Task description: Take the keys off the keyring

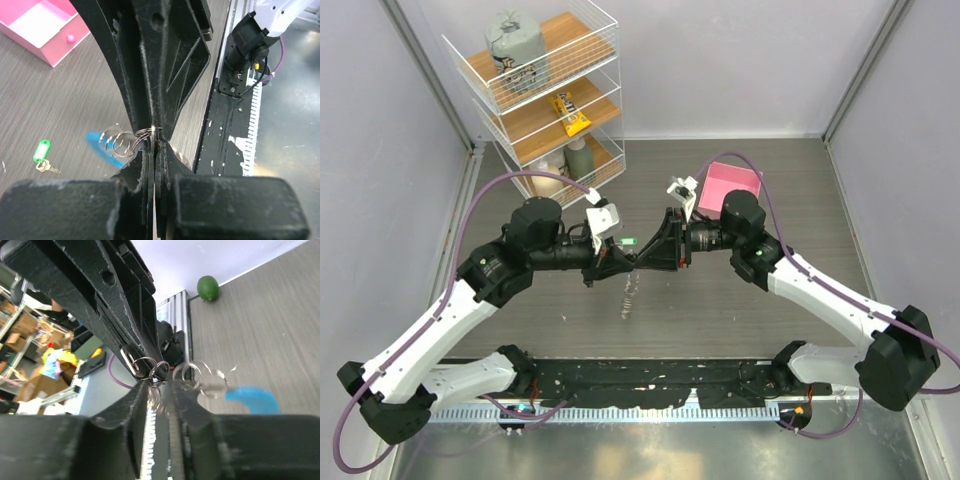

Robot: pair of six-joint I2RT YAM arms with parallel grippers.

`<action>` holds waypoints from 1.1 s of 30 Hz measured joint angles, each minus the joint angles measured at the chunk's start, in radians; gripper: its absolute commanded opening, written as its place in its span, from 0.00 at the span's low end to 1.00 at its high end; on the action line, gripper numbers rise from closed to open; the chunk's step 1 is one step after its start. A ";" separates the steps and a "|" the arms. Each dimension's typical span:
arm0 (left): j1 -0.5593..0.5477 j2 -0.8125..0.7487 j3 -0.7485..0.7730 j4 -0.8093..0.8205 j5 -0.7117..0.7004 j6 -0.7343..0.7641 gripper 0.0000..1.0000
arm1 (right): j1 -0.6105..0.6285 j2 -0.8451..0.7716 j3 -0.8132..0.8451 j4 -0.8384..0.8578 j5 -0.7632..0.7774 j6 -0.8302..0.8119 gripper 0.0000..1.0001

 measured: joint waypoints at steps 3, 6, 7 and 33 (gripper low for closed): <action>-0.008 0.002 0.000 0.007 0.015 -0.001 0.00 | 0.000 -0.051 -0.039 0.016 0.030 -0.049 0.51; -0.017 0.009 0.000 0.005 0.035 -0.002 0.00 | 0.000 -0.152 -0.092 0.039 0.070 -0.137 0.51; -0.020 0.013 0.000 0.005 0.042 -0.003 0.00 | 0.000 -0.184 -0.103 0.047 0.080 -0.167 0.52; -0.020 0.029 0.009 0.006 0.106 -0.013 0.00 | 0.081 -0.333 -0.318 0.251 0.188 -0.601 0.29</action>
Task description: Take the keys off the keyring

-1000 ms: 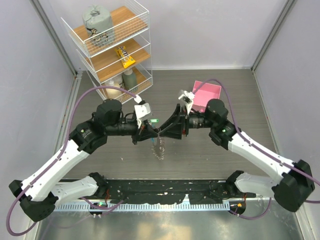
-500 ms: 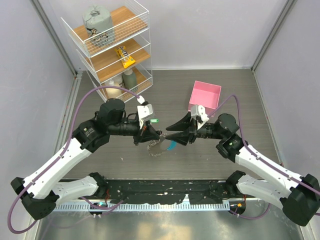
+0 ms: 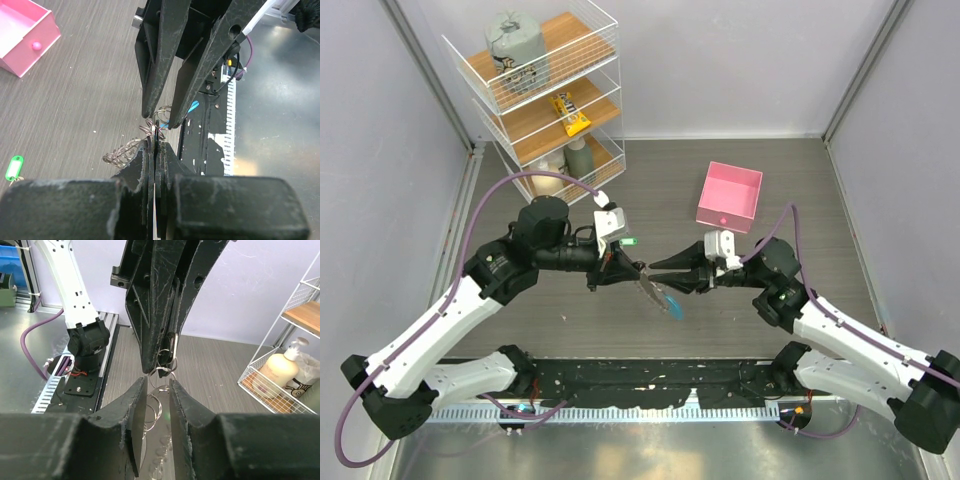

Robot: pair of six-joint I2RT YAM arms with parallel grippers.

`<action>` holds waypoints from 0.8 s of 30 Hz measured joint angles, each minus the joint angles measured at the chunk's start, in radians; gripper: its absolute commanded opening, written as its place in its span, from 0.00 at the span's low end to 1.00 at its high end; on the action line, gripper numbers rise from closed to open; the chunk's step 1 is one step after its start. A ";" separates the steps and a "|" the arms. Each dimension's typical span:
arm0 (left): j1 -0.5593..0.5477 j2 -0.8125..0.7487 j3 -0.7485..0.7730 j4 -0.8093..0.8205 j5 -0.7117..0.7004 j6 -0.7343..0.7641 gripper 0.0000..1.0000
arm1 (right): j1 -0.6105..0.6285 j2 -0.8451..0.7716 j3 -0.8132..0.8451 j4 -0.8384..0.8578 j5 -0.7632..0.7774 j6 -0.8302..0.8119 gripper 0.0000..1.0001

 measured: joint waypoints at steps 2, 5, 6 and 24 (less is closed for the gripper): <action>0.000 0.000 0.004 0.000 0.000 0.000 0.00 | 0.007 -0.005 0.000 -0.012 0.003 -0.016 0.26; 0.000 0.000 0.008 0.001 0.000 0.000 0.00 | 0.016 -0.005 0.000 -0.034 0.007 -0.033 0.26; 0.000 0.000 0.008 0.000 0.000 0.000 0.00 | 0.019 -0.005 0.000 -0.038 0.008 -0.035 0.26; 0.000 0.000 0.008 -0.001 0.001 0.000 0.00 | 0.082 0.032 0.044 -0.091 0.059 -0.114 0.27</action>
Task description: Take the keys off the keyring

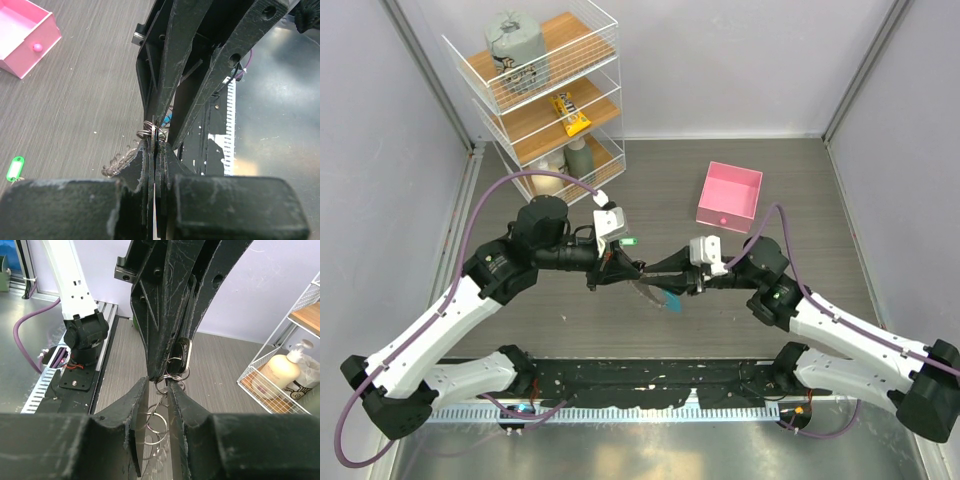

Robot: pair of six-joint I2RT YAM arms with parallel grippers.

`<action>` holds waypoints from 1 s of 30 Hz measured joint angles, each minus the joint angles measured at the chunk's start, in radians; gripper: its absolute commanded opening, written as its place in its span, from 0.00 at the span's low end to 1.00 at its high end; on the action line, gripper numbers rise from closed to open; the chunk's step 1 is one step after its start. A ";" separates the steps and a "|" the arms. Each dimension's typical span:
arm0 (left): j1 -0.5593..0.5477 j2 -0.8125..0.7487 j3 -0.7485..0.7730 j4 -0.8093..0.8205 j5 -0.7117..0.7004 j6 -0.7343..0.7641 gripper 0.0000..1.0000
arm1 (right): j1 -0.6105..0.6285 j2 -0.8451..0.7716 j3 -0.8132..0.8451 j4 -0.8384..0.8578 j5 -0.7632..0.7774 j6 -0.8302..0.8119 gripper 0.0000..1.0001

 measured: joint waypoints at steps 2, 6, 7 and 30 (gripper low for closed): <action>0.000 0.000 0.000 0.001 0.000 0.000 0.00 | 0.003 0.011 0.007 -0.002 0.004 -0.005 0.24; 0.001 0.000 0.000 -0.005 -0.005 0.000 0.00 | 0.011 0.022 0.015 -0.012 0.004 -0.021 0.08; 0.002 0.000 0.000 -0.008 -0.006 0.000 0.00 | 0.013 0.023 0.016 -0.017 0.005 -0.027 0.05; 0.017 -0.031 -0.001 -0.006 -0.076 0.016 0.00 | -0.110 0.181 0.219 -0.181 -0.125 0.522 0.05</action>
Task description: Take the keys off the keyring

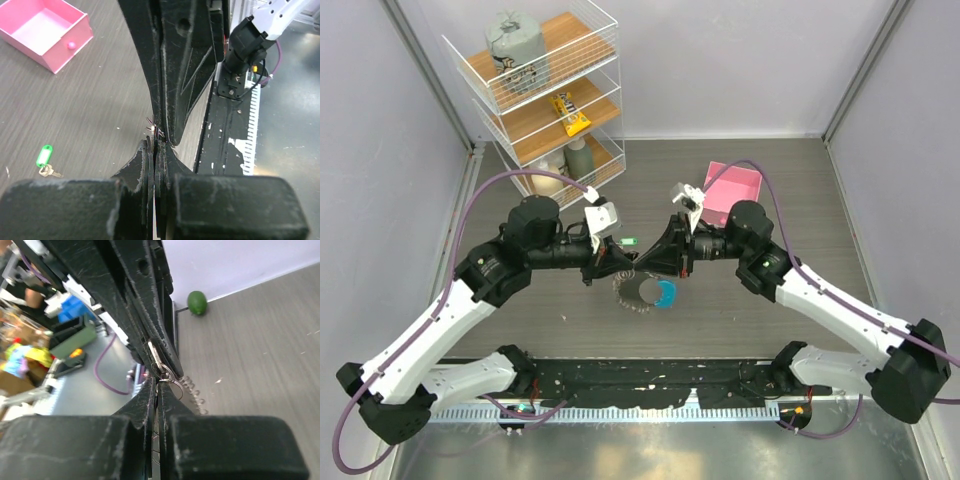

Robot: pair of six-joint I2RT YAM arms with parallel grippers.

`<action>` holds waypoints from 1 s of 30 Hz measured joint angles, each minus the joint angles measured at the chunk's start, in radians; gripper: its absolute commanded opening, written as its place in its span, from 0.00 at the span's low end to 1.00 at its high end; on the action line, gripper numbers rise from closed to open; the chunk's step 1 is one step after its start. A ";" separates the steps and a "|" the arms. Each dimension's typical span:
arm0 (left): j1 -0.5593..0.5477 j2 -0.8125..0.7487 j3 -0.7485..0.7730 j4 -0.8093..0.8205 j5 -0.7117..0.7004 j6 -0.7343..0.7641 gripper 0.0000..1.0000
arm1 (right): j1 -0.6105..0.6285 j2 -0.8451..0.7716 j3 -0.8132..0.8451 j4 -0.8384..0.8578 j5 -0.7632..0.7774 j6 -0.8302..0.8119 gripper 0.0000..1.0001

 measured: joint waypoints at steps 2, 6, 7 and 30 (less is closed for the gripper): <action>0.002 0.000 -0.003 0.011 -0.013 0.003 0.00 | -0.027 0.028 0.000 0.044 -0.032 0.095 0.05; 0.005 0.002 -0.017 0.030 -0.041 0.016 0.00 | -0.090 0.116 -0.028 0.241 -0.102 0.347 0.05; 0.006 0.004 -0.022 0.037 -0.046 0.018 0.00 | -0.099 0.135 -0.042 0.293 -0.114 0.405 0.05; -0.017 0.031 -0.032 0.057 0.070 0.019 0.00 | -0.148 -0.128 -0.083 0.017 0.081 -0.023 0.47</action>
